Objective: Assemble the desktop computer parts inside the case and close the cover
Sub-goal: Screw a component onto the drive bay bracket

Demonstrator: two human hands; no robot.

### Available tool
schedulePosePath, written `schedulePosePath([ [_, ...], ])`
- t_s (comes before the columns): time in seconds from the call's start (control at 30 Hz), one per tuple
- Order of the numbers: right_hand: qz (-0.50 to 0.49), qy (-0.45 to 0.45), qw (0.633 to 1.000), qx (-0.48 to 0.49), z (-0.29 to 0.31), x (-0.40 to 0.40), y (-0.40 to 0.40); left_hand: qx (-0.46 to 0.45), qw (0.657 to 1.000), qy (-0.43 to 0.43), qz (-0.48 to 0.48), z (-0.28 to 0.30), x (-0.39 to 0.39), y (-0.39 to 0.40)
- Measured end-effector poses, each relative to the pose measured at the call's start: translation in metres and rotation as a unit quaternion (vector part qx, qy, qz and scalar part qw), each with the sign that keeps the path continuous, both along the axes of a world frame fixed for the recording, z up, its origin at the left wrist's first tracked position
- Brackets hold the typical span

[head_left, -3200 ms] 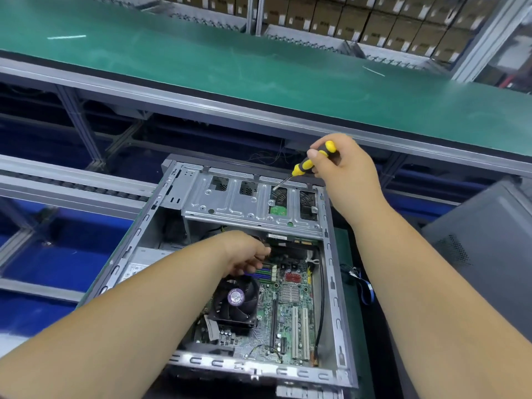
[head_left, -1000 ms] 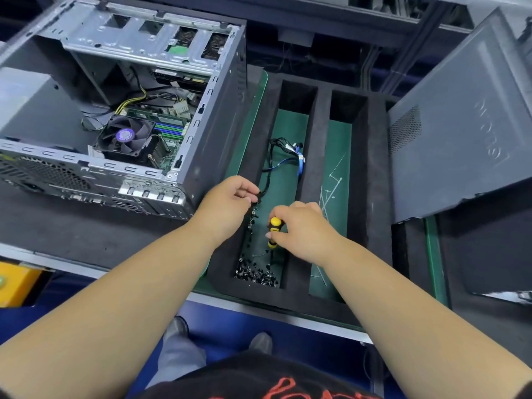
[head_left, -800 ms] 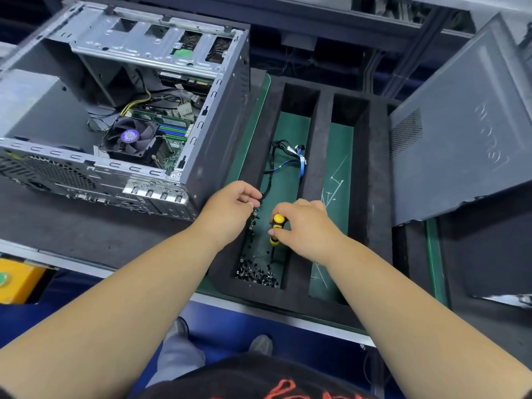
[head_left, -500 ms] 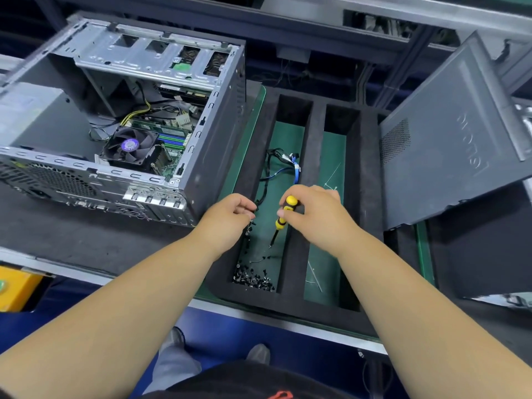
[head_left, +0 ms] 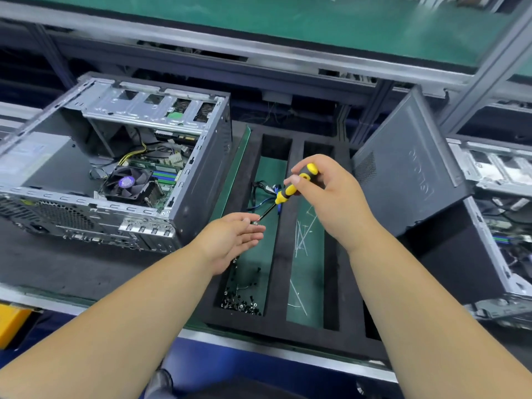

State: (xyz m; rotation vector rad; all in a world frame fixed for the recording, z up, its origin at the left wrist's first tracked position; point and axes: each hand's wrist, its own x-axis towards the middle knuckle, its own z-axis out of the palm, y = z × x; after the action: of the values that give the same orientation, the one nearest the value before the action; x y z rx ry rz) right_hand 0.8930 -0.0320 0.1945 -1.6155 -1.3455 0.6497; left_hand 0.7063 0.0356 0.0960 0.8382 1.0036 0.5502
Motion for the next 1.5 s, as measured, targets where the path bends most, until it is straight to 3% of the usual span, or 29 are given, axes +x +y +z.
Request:
schedulePosePath([
  [0.17, -0.008, 0.004, 1.000, 0.025, 0.019, 0.007, -0.004, -0.024, 0.997, -0.073, 0.021, 0.018, 0.011, 0.002],
  [0.6, -0.012, 0.024, 0.997, 0.071, 0.039, 0.022, -0.009, 0.017, 0.996, -0.074, 0.039, 0.045, 0.018, 0.000],
  [0.9, -0.016, 0.040, 0.993, 0.111, 0.061, 0.016, 0.003, 0.142, 0.989, -0.035, 0.007, 0.092, 0.011, 0.008],
  [1.0, -0.030, 0.058, 0.990, 0.125, 0.070, 0.007, 0.014, 0.175, 0.984, -0.041, 0.001, 0.107, 0.002, 0.020],
  [1.17, -0.005, 0.066, 0.988, 0.143, 0.077, -0.020, 0.037, 0.145, 0.985, -0.081, 0.049, 0.117, -0.027, 0.052],
  [1.3, 0.004, 0.040, 0.991, 0.131, 0.080, -0.051, 0.062, 0.178, 0.981, -0.057, 0.057, 0.116, -0.060, 0.083],
  [1.5, -0.081, 0.075, 0.981, 0.157, 0.081, -0.100, 0.113, 0.162, 0.982, -0.086, 0.041, 0.116, -0.099, 0.131],
])
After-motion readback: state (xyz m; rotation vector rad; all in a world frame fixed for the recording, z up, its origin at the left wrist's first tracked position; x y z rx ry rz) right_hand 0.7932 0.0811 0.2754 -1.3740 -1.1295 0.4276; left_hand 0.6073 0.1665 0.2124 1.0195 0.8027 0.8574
